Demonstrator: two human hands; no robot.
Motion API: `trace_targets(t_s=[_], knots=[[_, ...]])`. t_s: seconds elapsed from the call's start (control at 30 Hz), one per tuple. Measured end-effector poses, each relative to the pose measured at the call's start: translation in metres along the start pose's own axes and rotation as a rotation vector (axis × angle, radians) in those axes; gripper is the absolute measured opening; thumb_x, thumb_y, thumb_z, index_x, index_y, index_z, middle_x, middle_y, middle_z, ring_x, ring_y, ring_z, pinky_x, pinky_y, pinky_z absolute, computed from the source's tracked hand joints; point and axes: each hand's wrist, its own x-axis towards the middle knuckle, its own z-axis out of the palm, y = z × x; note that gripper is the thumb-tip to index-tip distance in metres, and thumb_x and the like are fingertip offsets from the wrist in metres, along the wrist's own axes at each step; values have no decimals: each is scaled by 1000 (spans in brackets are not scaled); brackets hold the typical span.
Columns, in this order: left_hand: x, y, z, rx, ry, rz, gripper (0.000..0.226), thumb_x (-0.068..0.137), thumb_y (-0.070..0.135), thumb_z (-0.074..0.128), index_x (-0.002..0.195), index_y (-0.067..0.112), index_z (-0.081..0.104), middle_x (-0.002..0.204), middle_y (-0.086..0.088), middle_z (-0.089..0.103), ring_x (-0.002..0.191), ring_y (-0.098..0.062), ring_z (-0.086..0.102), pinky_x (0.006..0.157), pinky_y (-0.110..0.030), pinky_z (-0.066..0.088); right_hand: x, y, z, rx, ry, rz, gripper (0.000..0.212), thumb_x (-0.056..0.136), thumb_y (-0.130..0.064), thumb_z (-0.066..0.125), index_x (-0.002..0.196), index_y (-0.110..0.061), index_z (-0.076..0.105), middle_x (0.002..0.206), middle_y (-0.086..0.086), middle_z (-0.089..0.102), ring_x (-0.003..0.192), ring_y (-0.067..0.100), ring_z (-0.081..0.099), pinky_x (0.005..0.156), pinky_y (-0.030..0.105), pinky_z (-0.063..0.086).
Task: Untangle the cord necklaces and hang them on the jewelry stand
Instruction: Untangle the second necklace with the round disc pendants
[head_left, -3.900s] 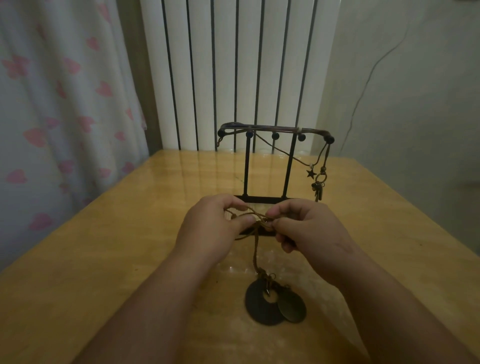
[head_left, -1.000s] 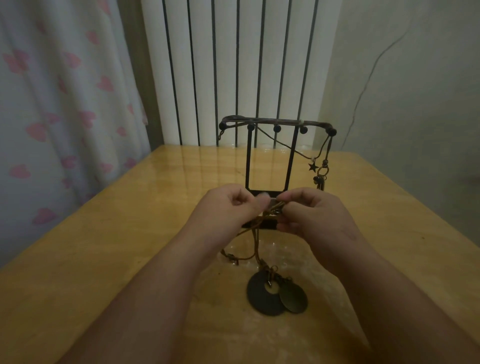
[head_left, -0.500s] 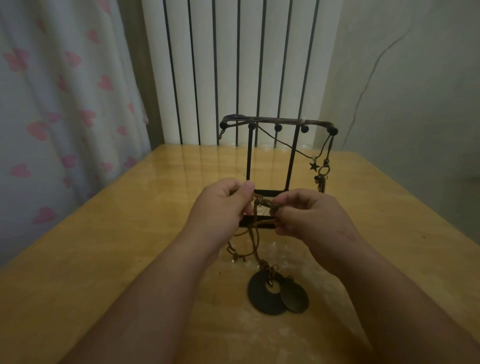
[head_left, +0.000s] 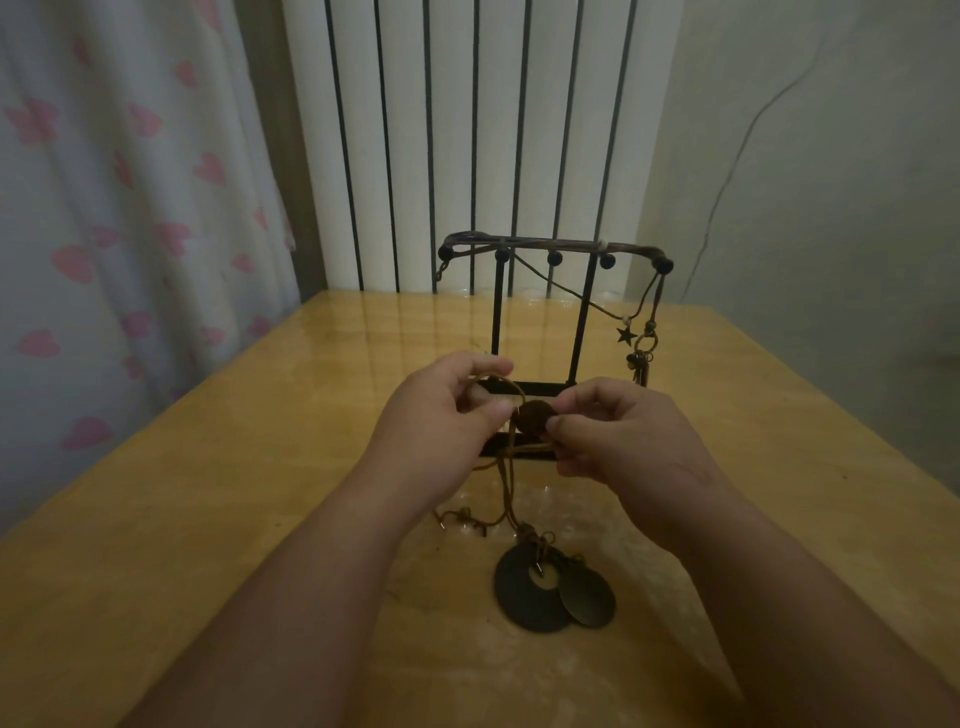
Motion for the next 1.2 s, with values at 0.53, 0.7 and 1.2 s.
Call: trace_targets(t_s=[0.53, 0.7, 1.2], knots=[[6, -4, -2, -297, 95, -84, 14, 100, 25, 52, 107, 22, 65, 75, 5, 62, 64, -9, 51, 58, -27, 40, 3, 1, -2, 16, 72, 54, 9, 90, -7, 63, 93, -11, 70, 93, 10, 70, 79, 20, 67, 64, 24, 57], [12, -2, -9, -764, 193, -222, 18, 103, 25, 48, 114, 18, 60, 55, 6, 47, 45, -6, 36, 42, -21, 29, 4, 0, -4, 143, 104, 133, 10, 94, -11, 57, 95, -10, 67, 90, 13, 67, 72, 21, 62, 59, 27, 54], [2, 3, 0, 124, 113, -64, 26, 99, 15, 53, 115, 35, 50, 93, 4, 59, 75, -7, 57, 52, -15, 38, 2, -3, -6, 503, 37, 148, 20, 96, -13, 54, 106, -6, 70, 86, 9, 68, 69, 15, 61, 61, 25, 53]])
